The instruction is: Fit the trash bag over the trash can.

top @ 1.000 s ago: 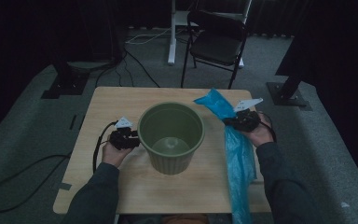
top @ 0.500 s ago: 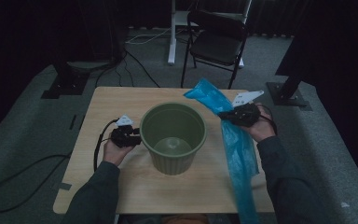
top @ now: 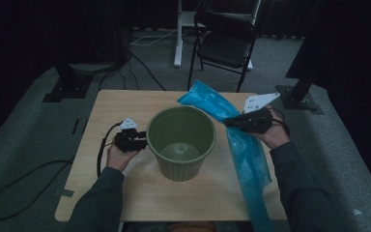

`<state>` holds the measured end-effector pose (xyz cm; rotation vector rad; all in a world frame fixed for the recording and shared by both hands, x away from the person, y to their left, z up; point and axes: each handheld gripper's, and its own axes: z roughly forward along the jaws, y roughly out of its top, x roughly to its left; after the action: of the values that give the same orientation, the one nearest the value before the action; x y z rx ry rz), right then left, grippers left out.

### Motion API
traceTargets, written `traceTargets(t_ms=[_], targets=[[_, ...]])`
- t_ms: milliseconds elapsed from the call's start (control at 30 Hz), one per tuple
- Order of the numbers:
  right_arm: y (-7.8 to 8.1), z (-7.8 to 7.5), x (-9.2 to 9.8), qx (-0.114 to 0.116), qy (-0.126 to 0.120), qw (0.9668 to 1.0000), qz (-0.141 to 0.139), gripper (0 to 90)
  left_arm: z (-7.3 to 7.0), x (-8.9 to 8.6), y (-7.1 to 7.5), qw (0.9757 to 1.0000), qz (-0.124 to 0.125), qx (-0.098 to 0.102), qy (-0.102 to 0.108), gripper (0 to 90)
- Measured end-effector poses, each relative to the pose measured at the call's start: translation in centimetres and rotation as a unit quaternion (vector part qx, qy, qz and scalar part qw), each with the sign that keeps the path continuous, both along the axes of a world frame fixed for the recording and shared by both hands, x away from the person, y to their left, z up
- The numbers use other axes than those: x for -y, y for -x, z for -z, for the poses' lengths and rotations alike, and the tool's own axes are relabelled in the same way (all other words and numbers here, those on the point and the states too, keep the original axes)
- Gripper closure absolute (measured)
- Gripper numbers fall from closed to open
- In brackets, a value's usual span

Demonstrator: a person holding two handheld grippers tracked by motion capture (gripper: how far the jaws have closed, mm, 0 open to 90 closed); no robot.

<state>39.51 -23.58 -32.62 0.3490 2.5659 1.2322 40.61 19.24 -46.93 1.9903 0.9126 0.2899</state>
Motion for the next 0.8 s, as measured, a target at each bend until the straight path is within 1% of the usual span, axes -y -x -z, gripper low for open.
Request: traceTargets(t_ms=[33, 67, 100, 133, 167, 200, 233, 267, 300, 333, 367, 500, 533, 567, 600, 667, 800], targets=[[0.0, 0.0, 0.0, 0.000, 0.000, 1.0000, 0.000, 88.9, 0.0, 0.0, 0.0, 1.0000, 0.000, 0.000, 0.000, 54.4], [0.5, -0.1, -0.3, -0.002, -0.001, 0.9998, -0.019, 88.9, 0.0, -0.1, 0.0, 1.0000, -0.002, 0.001, 0.001, 54.4], [0.5, -0.1, -0.3, -0.002, -0.001, 0.9998, -0.019, 88.9, -0.1, -0.1, 0.0, 1.0000, -0.002, 0.000, 0.003, 54.4], [0.7, -0.2, -0.4, -0.003, -0.002, 0.9996, -0.027, 88.9, -0.1, -0.2, 0.1, 1.0000, -0.003, -0.001, 0.006, 54.4], [1.0, -0.3, -0.6, -0.005, -0.002, 0.9992, -0.039, 88.9, -0.1, -0.3, 0.1, 1.0000, -0.003, 0.000, 0.006, 54.4], [1.4, -0.5, -0.7, -0.009, -0.005, 0.9982, -0.059, 88.8, -0.1, -0.3, 0.1, 1.0000, -0.004, 0.000, 0.007, 54.4], [1.4, -0.5, -0.7, -0.009, -0.005, 0.9982, -0.059, 88.8, -0.1, -0.3, 0.1, 1.0000, -0.004, 0.000, 0.007, 54.3], [1.8, -0.6, -0.8, -0.016, -0.007, 0.9969, -0.077, 88.8, -0.1, -0.3, 0.1, 1.0000, -0.004, 0.001, 0.008, 54.2], [1.8, -0.6, -0.8, -0.016, -0.007, 0.9969, -0.077, 88.8, -0.1, -0.3, 0.1, 1.0000, -0.004, 0.001, 0.008, 54.2], [1.9, -0.6, -0.8, -0.016, -0.006, 0.9962, -0.085, 88.8, -0.1, -0.3, 0.1, 1.0000, -0.004, 0.000, 0.007, 54.2], [2.1, -0.7, -0.9, -0.023, -0.002, 0.9952, -0.095, 88.9, -0.1, -0.3, 0.1, 1.0000, -0.004, 0.000, 0.008, 54.1], [2.5, -0.5, -1.1, -0.040, 0.012, 0.9903, -0.133, 88.8, -0.1, -0.3, 0.0, 1.0000, -0.003, 0.000, 0.009, 54.0], [2.5, -0.5, -1.1, -0.040, 0.012, 0.9903, -0.133, 88.8, -0.1, -0.3, 0.0, 1.0000, -0.003, 0.000, 0.009, 54.0], [2.5, -0.5, -1.3, -0.045, 0.014, 0.9889, -0.141, 88.8, 0.0, -0.2, 0.0, 0.9999, -0.003, 0.000, 0.010, 54.0], [2.5, -0.4, -1.7, -0.057, 0.023, 0.9858, -0.156, 88.7, 0.0, -0.2, 0.0, 0.9999, -0.003, -0.001, 0.011, 53.8], [2.5, -0.4, -2.2, -0.065, 0.032, 0.9837, -0.165, 88.7, 0.0, -0.2, -0.1, 0.9999, -0.003, -0.002, 0.011, 53.8], [1.9, -0.2, -3.9, -0.082, 0.052, 0.9795, -0.176, 88.6, 0.0, -0.3, -0.1, 0.9999, -0.003, -0.001, 0.013, 53.7]])
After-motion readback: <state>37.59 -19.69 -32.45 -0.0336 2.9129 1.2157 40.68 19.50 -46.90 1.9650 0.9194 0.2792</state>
